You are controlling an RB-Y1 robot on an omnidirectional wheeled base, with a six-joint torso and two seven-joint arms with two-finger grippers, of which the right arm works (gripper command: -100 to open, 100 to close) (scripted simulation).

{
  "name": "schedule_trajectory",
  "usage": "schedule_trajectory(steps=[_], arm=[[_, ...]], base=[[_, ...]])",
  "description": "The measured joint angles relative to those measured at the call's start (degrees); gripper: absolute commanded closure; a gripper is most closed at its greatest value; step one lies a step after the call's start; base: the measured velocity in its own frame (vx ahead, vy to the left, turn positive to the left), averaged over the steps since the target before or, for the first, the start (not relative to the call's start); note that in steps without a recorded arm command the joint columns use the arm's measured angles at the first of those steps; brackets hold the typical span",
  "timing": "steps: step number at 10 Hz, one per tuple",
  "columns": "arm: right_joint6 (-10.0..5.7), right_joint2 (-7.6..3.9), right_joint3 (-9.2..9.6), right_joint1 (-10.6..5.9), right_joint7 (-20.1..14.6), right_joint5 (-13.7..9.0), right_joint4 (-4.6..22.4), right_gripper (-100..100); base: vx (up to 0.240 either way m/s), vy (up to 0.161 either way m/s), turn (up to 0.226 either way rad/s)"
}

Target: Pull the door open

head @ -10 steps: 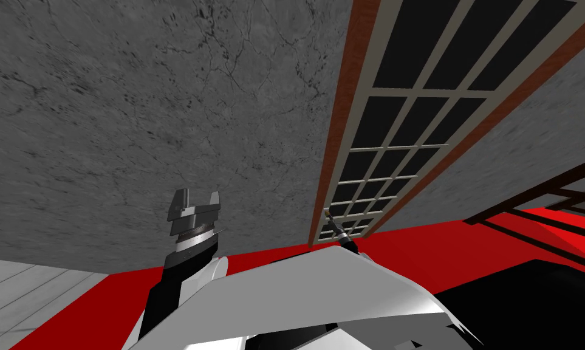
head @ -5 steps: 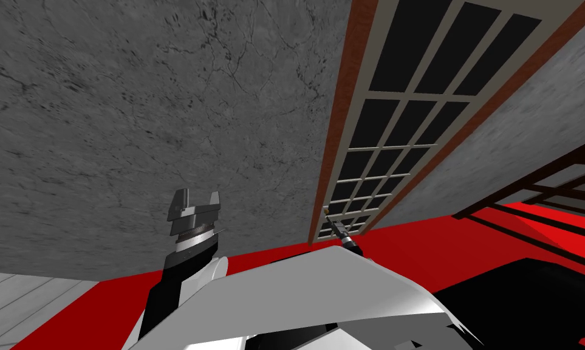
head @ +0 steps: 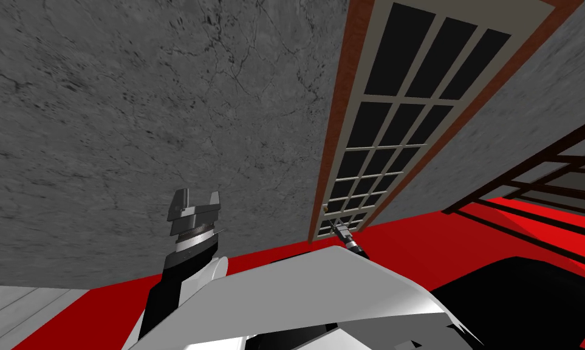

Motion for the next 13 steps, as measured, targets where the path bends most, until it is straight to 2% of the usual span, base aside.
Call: schedule_trajectory(steps=[1,5,6,12,13], arm=[[-0.51,-0.18,-0.19,-0.05,1.17,0.22,0.63,-100],[-2.55,-0.57,-1.11,1.48,6.54,1.71,1.22,-100],[-2.69,-0.57,-1.14,1.51,6.82,1.75,1.28,-100],[-0.95,-0.25,-1.60,-0.71,7.55,1.30,2.14,-100],[-0.85,-0.04,-1.51,-0.47,7.60,1.34,2.21,-100]], base=[[-0.019,0.021,-0.026],[-0.014,0.026,-0.039],[0.109,-0.004,0.040],[0.189,-0.014,0.028],[0.046,0.007,-0.037]])
